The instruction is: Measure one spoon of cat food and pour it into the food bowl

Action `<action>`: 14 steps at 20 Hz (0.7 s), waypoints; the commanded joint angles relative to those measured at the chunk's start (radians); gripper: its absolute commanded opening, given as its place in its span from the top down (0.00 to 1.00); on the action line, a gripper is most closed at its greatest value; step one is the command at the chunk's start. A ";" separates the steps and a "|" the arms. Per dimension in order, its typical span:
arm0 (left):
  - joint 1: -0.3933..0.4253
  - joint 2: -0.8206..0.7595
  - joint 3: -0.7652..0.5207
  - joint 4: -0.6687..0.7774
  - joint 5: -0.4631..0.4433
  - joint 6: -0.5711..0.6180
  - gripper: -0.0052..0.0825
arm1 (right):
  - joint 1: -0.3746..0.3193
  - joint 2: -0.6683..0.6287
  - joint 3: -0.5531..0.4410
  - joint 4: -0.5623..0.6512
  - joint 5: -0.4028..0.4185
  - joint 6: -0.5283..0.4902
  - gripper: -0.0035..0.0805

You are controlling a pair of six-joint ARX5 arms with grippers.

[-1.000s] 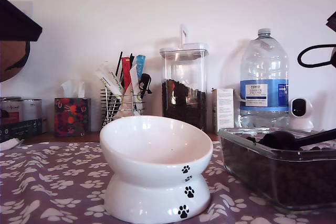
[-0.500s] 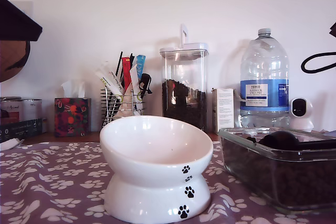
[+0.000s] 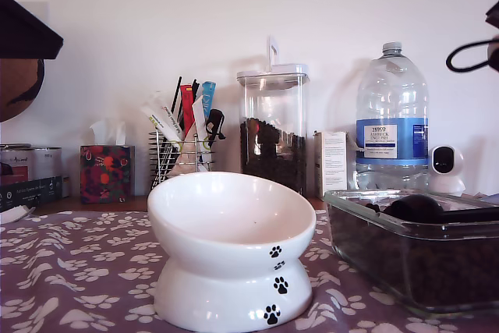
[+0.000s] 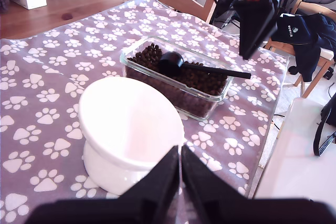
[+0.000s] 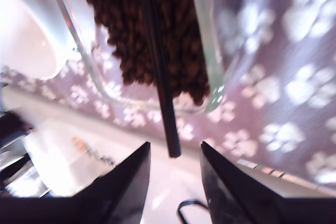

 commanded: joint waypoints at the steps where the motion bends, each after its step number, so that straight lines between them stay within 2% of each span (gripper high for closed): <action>1: -0.003 0.004 -0.002 0.010 0.003 -0.003 0.96 | 0.011 -0.095 0.009 0.056 0.040 -0.007 0.67; 4: -0.003 0.004 -0.002 0.010 -0.020 -0.003 0.96 | 0.046 -0.235 0.008 0.259 0.113 -0.006 0.86; 6: -0.003 0.004 -0.002 0.009 -0.034 -0.003 0.96 | 0.070 -0.298 0.006 0.369 0.113 -0.008 0.97; 9: -0.003 0.004 -0.002 0.006 -0.058 -0.003 0.96 | 0.101 -0.362 -0.039 0.529 0.168 -0.008 0.97; 14: -0.003 0.004 -0.002 0.003 -0.089 -0.003 0.96 | 0.155 -0.511 -0.189 0.795 0.285 0.009 0.97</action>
